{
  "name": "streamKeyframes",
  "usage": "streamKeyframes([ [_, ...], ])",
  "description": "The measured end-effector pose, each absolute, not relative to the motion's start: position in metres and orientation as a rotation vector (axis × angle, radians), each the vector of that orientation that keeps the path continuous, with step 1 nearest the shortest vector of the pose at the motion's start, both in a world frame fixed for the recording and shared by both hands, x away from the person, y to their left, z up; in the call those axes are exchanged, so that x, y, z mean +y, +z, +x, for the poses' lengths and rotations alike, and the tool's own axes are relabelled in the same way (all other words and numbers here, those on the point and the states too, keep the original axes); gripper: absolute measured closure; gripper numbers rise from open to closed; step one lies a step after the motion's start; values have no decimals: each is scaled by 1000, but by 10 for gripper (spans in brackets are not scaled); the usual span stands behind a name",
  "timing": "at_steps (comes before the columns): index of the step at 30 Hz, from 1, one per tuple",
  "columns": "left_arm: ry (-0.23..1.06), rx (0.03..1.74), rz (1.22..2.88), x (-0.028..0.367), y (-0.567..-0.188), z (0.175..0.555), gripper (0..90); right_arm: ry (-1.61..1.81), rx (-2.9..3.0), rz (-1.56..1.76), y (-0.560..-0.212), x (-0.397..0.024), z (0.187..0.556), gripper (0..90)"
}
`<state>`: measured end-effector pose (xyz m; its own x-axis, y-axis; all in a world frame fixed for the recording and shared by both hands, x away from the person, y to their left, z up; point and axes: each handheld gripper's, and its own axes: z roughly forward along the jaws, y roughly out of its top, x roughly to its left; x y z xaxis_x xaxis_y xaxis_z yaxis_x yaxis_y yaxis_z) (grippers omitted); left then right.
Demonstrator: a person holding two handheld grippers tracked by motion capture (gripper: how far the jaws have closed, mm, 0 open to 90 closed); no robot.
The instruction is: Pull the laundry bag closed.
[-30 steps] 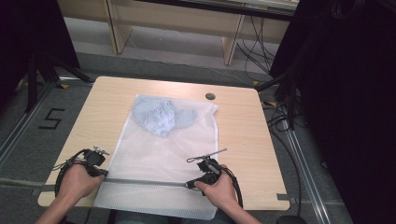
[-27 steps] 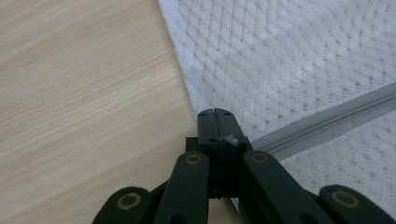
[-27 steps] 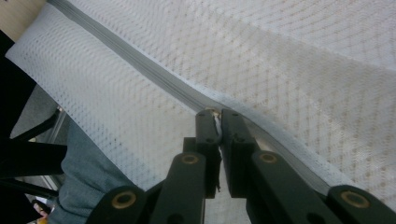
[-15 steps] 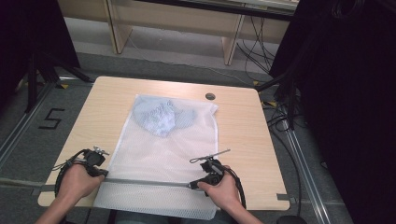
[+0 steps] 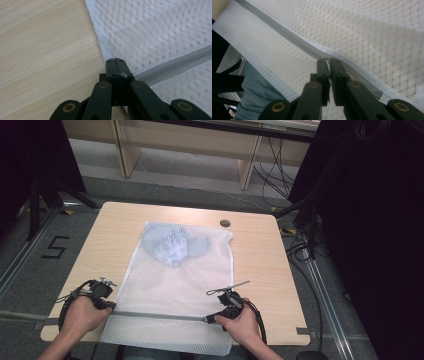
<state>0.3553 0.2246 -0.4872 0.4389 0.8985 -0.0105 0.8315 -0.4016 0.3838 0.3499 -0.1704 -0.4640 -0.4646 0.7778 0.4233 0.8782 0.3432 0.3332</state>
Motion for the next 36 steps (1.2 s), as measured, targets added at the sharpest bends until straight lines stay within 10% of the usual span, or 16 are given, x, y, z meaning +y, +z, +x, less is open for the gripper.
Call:
streamKeyframes([
  [36,288,1487,2348,223,-488,355,899,-740,-2459,-1506,-466,-201,349,870],
])
